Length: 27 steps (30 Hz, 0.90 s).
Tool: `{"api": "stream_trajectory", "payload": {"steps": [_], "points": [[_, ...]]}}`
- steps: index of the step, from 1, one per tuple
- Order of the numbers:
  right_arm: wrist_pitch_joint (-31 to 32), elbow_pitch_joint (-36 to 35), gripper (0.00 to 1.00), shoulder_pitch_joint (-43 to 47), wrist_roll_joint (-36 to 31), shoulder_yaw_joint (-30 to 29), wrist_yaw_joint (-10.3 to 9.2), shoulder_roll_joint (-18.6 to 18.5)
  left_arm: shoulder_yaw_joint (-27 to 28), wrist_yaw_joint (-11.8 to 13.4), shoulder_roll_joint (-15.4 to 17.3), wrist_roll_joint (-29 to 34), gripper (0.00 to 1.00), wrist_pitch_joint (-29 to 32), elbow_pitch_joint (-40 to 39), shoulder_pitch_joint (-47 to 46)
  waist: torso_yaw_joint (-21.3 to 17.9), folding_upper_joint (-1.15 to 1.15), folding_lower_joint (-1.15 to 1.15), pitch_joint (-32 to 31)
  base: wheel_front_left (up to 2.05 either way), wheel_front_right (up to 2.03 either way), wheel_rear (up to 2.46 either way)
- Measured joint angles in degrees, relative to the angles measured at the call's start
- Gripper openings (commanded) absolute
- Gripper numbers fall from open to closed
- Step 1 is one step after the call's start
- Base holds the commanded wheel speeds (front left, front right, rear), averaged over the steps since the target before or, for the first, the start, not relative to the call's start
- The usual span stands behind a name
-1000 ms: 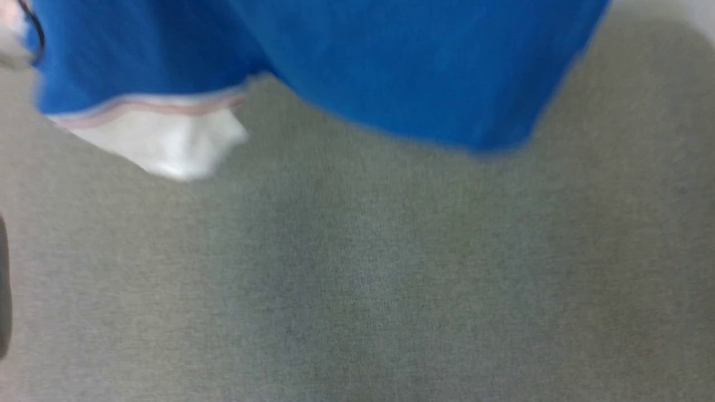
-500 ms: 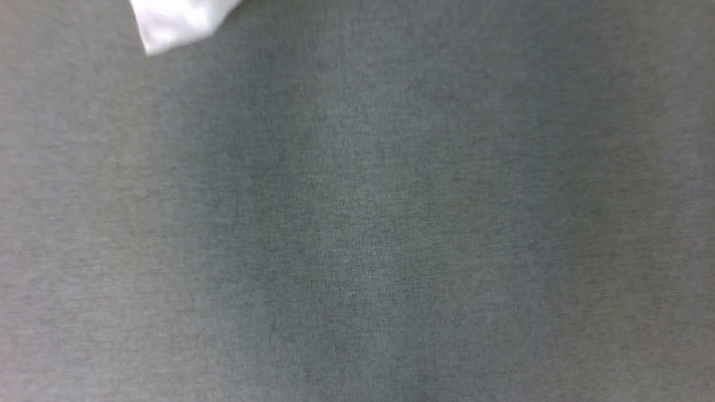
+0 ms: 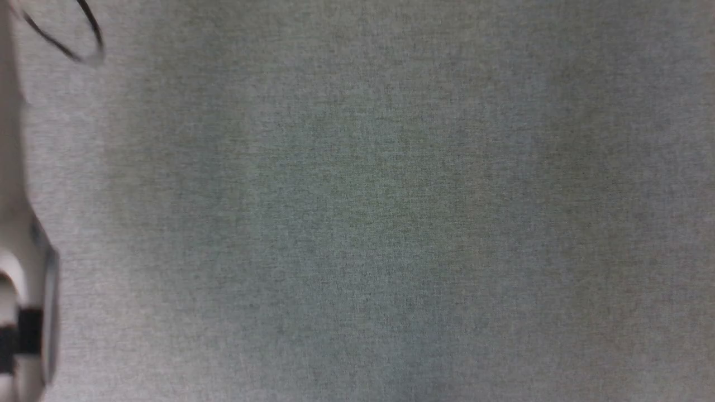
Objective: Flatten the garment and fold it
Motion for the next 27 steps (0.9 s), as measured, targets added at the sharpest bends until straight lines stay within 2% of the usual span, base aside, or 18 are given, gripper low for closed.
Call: {"api": "stream_trajectory", "payload": {"steps": [4, 11, 14, 19, 27], "points": [[0.12, -7.69, 0.00, 7.84, 4.36, 0.98, 0.00, -3.12, -0.03, 1.25, 0.80, -1.30, 0.00, 1.86, -8.82, 10.09, 0.46, 0.00, -0.01, -2.37, 0.00, 0.00, 0.00], [2.16, -16.46, 0.00, 27.28, 7.75, -2.98, 0.00, -4.60, -0.37, 5.36, 3.47, -2.44, 0.00, 4.67, -23.06, 31.08, 1.01, 0.00, -0.02, -8.11, 0.00, 0.00, 0.00], [2.55, -18.70, 0.00, 35.36, 7.99, -5.48, 0.00, -3.67, -0.77, 6.25, 4.88, -2.63, 0.00, 5.61, -27.42, 39.70, 1.26, 0.00, -0.02, -10.74, 0.00, 0.00, 0.00], [2.66, -21.35, 0.00, 47.79, 7.68, -9.00, 0.00, -0.33, -1.44, 8.80, 5.34, -4.97, 0.00, 6.82, -32.42, 54.05, 1.63, 0.00, -0.03, -15.14, 0.00, 0.00, 0.00], [3.57, -24.43, 0.00, 62.06, 6.34, -13.37, 0.00, 4.58, -2.15, 11.06, 7.13, -9.82, 0.00, 9.66, -33.79, 74.49, 2.21, 0.00, -0.02, -21.67, 0.00, 0.00, 0.00]]}}
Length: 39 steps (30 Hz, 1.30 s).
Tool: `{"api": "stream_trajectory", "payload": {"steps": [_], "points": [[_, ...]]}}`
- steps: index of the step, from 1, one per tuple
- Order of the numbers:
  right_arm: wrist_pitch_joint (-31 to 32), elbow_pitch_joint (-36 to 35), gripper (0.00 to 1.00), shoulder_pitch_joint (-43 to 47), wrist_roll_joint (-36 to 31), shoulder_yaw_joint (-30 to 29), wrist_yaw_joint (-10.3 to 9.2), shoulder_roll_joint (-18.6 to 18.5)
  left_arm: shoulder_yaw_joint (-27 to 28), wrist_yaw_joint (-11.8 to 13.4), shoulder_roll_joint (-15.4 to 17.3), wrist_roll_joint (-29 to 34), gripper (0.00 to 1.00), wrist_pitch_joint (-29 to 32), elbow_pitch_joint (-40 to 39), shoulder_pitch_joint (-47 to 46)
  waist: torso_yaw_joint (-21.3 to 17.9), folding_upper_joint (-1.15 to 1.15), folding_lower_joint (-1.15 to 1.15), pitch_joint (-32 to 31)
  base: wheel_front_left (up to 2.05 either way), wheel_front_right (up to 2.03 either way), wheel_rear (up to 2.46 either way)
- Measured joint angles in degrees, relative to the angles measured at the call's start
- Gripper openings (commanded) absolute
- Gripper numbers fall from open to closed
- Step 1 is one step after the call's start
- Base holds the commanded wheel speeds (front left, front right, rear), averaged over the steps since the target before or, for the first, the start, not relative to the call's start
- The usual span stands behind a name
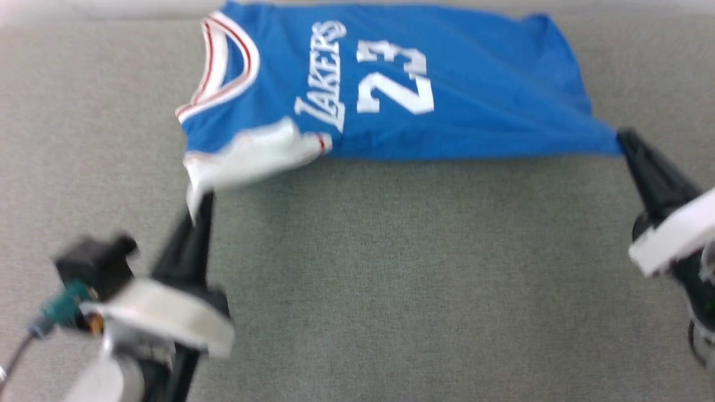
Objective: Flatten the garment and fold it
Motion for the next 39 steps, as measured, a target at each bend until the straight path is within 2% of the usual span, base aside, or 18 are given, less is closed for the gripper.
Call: {"api": "stream_trajectory", "payload": {"steps": [6, 13, 28, 39], "points": [[1.63, -1.62, 0.00, 9.56, -1.64, -2.47, 0.00, 2.43, -1.34, 0.11, 2.08, -5.33, 0.00, 5.01, -0.10, 13.10, 0.27, 0.00, 0.00, -4.61, 0.00, 0.00, 0.00], [3.57, -2.69, 0.00, 20.07, -3.35, -4.46, 0.00, 4.75, -2.98, 0.16, 4.01, -11.21, 0.00, 11.77, -0.88, 22.10, 0.83, 0.00, 0.01, -9.20, 0.00, 0.00, 0.00], [6.10, -4.66, 0.00, 35.12, -4.99, -7.59, 0.00, 9.18, -5.15, 1.20, 7.03, -19.08, 0.00, 20.89, -2.89, 32.72, 2.26, 0.00, 0.02, -14.68, 0.00, 0.00, 0.00], [8.78, -7.23, 0.00, 42.25, -5.44, -9.50, 0.00, 11.29, -4.55, 1.68, 8.53, -22.51, 0.00, 22.29, -4.72, 38.51, 2.26, 0.00, 0.02, -16.88, 0.00, 0.00, 0.00]]}}
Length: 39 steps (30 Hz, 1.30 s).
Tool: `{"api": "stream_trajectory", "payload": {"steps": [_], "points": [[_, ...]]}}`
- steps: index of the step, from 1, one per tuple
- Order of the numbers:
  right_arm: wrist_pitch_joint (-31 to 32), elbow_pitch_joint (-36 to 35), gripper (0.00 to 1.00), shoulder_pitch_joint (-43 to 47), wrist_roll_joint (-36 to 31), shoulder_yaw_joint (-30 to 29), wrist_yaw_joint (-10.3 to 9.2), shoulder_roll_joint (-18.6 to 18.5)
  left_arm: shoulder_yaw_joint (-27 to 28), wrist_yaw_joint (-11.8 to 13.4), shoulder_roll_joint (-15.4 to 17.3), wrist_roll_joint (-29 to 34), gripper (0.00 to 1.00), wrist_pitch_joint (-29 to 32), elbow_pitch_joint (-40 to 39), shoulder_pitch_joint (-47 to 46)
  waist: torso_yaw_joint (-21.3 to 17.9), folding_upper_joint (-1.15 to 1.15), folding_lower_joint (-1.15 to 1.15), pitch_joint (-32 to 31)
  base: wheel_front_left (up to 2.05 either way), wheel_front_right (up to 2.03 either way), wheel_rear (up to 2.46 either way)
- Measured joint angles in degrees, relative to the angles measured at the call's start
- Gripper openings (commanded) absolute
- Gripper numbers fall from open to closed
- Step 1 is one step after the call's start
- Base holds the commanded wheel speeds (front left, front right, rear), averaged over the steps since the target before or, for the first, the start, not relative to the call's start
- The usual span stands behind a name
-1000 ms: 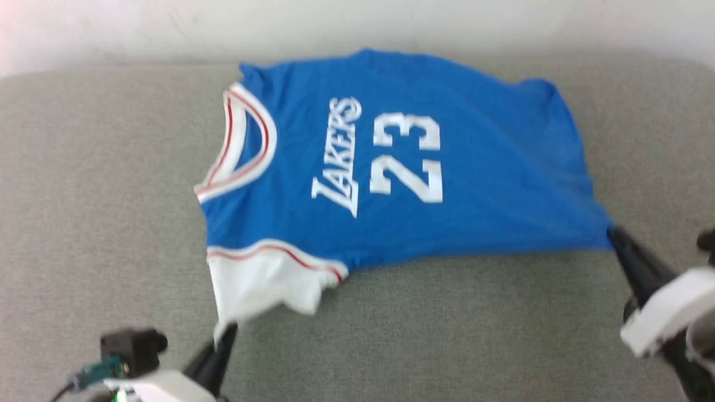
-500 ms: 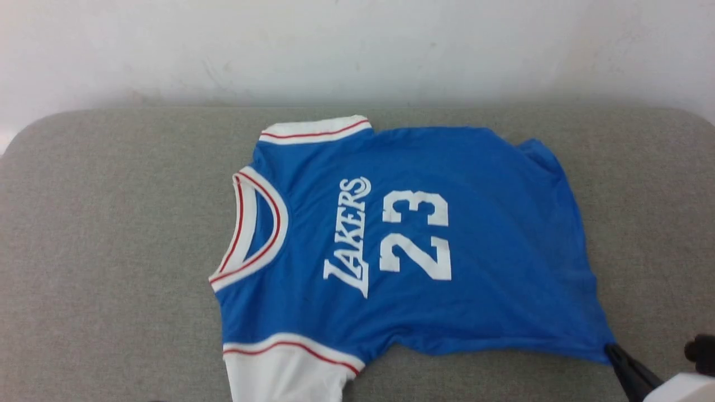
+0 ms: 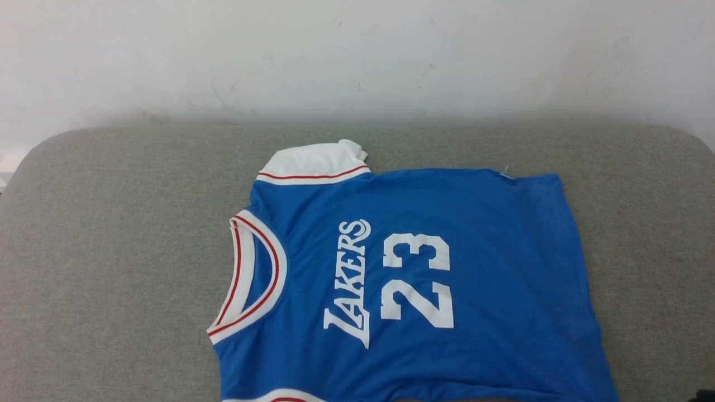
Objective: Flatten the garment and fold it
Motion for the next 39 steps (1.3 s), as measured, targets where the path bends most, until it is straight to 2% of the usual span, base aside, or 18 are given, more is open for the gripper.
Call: {"api": "stream_trajectory", "payload": {"steps": [5, 11, 16, 25, 33, 39], "points": [[0.92, -1.72, 0.00, 2.21, -0.14, -0.64, 0.00, 0.86, 1.22, 0.01, 0.31, -1.02, 0.00, -0.87, -1.72, 2.59, 0.20, 0.00, 0.00, -0.51, 0.00, 0.00, 0.00], [0.57, -4.17, 0.00, 2.51, -0.14, -1.94, 0.00, 2.12, 4.30, -0.26, 0.65, 1.27, 0.00, -6.00, -3.13, 1.72, 0.89, 0.00, 0.00, 0.05, 0.00, 0.00, 0.00], [-0.23, -5.83, 0.00, -1.05, -0.27, -3.32, 0.00, 1.56, 4.91, -1.59, 0.43, 5.98, 0.00, -9.33, -3.13, -6.51, 1.29, 0.00, 0.01, 1.69, 0.00, 0.00, 0.00], [-0.99, -5.31, 0.00, -13.71, -0.43, -3.94, 0.00, -2.87, 3.57, -3.35, -0.74, 13.89, 0.00, -11.48, 1.44, -23.78, 0.78, 0.00, 0.01, 6.89, 0.00, 0.00, 0.00], [-2.35, 0.59, 0.00, -22.98, -0.66, -1.00, 0.00, -6.50, 1.37, -4.71, -3.59, 17.37, 0.00, -12.38, 8.99, -35.87, 0.07, 0.00, 0.02, 13.47, 0.00, 0.00, 0.00], [-3.30, 6.22, 0.00, -27.50, -0.65, 3.02, 0.00, -8.54, -0.35, -5.44, -6.75, 19.40, 0.00, -14.16, 16.46, -41.61, 0.00, 0.00, 0.02, 17.77, 0.00, 0.00, 0.00]]}}
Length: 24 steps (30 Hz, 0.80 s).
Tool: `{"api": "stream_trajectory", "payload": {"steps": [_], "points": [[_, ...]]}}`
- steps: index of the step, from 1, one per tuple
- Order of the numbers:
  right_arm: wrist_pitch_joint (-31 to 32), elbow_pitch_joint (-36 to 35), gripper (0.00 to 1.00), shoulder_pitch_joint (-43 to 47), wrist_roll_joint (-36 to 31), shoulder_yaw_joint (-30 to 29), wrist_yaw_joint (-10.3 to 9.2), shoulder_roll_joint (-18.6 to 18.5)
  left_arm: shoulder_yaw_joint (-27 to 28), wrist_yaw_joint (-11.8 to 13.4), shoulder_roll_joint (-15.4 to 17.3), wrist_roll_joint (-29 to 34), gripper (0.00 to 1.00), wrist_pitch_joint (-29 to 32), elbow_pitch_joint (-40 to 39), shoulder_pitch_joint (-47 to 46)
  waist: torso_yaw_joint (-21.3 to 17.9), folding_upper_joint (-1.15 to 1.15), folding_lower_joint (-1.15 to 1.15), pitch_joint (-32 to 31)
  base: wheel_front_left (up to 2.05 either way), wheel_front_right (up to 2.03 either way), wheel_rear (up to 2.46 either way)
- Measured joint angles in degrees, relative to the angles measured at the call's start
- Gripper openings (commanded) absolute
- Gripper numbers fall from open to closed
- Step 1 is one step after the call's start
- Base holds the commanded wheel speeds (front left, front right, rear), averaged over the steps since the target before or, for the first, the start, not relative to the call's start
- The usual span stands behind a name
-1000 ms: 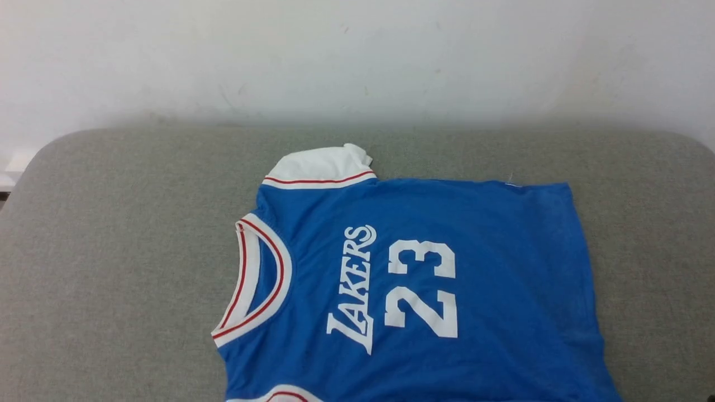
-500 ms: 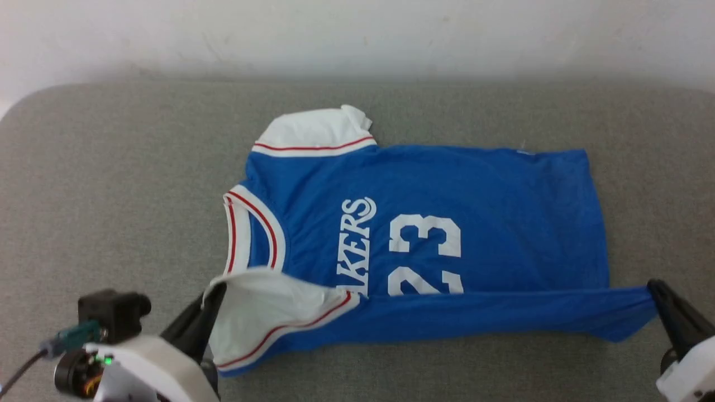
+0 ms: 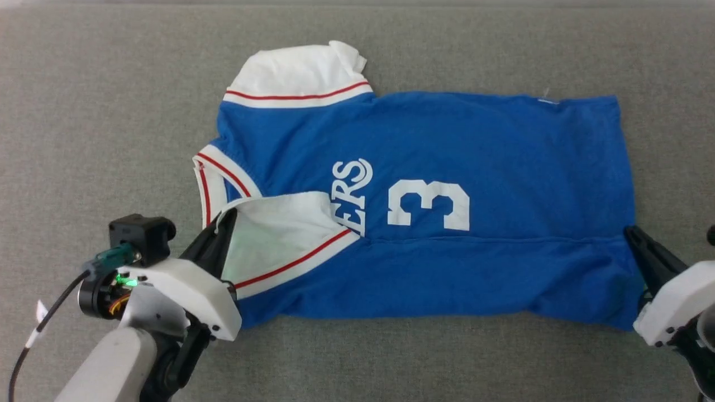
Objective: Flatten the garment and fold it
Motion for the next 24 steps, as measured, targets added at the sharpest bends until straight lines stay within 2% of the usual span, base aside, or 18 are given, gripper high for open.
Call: {"api": "stream_trajectory", "payload": {"steps": [7, 8, 9, 10, 11, 12, 13, 14, 20, 24], "points": [[-1.56, 5.57, 0.00, -2.33, 0.79, 4.23, 0.00, -1.26, -1.91, 0.09, -1.05, 1.44, 0.00, 0.11, 7.21, -1.64, 0.63, 0.00, -0.01, 2.51, 0.00, 0.00, 0.00], [-1.74, 6.11, 0.00, -2.63, 1.05, 4.39, 0.00, -1.54, -2.04, 0.13, -1.19, 1.44, 0.10, 0.12, 7.65, -1.72, 0.78, 0.00, -0.02, 2.63, 0.00, 0.00, 0.00], [-1.93, 6.50, 0.00, -2.97, 1.32, 4.53, 0.00, -1.79, -2.07, 0.13, -1.47, 1.44, 0.31, 0.12, 8.01, -1.87, 0.92, 0.00, -0.02, 2.73, 0.00, 0.00, 0.00], [-1.96, 6.87, 0.00, -3.25, 1.53, 4.65, 0.00, -2.00, -2.14, 0.13, -1.80, 1.44, 0.42, 0.11, 8.36, -2.18, 1.06, 0.00, -0.02, 2.80, 0.00, 0.00, 0.00], [-1.97, 7.30, 0.00, -3.47, 1.80, 4.64, 0.01, -2.05, -2.21, 0.13, -2.02, 1.41, 0.59, 0.12, 8.72, -2.54, 1.15, 0.00, -0.02, 2.83, 0.00, 0.00, 0.00], [-2.02, 7.68, 0.16, -3.73, 1.89, 4.66, 0.02, -2.04, -2.23, 0.13, -2.22, 1.35, 0.93, 0.12, 9.04, -2.82, 1.19, 0.00, -0.02, 2.79, 0.00, 0.00, 0.00], [-2.02, 8.06, 0.44, -4.03, 2.08, 4.75, 0.05, -2.04, -2.21, 0.13, -2.43, 1.33, 1.00, 0.09, 9.27, -2.89, 1.21, 0.00, -0.02, 2.68, 0.00, 0.00, 0.00], [-2.04, 8.29, 1.00, -4.20, 2.24, 4.98, 0.05, -2.09, -2.18, 0.13, -2.74, 1.20, 1.00, -0.13, 9.57, -2.89, 1.22, 0.00, -0.02, 2.51, 0.00, 0.00, 0.00], [-2.10, 8.60, 1.00, -4.00, 3.60, 6.09, 0.08, -1.92, -1.12, 0.27, -3.65, -0.21, 1.00, -2.57, 10.42, -2.34, 1.06, 0.01, -0.01, 0.31, 0.00, 0.00, 0.00], [-3.49, 6.82, 1.00, -1.59, 3.74, 4.78, 0.05, -1.76, 1.43, 1.93, -3.69, -0.18, 1.00, -7.91, 7.87, 1.20, 0.89, 0.01, -0.02, -2.23, 0.00, 0.00, 0.00]]}}
